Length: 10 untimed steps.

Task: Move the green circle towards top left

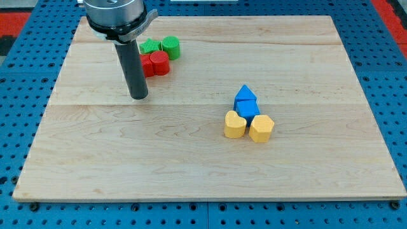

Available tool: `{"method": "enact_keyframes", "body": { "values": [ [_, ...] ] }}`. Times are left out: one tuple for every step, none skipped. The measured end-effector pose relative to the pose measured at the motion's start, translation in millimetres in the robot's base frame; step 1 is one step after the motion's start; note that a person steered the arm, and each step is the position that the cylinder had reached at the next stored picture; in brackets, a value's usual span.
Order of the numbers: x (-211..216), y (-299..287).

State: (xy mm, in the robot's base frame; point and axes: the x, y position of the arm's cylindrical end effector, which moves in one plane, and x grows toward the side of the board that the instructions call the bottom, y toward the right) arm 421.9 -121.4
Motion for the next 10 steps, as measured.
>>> {"method": "enact_keyframes", "body": {
  "values": [
    [0, 0],
    [0, 1],
    [6, 1],
    [12, 12],
    [15, 62],
    [-40, 92],
    [-57, 94],
    [-68, 91],
    [-79, 81],
    [-113, 63]
  ]
}}
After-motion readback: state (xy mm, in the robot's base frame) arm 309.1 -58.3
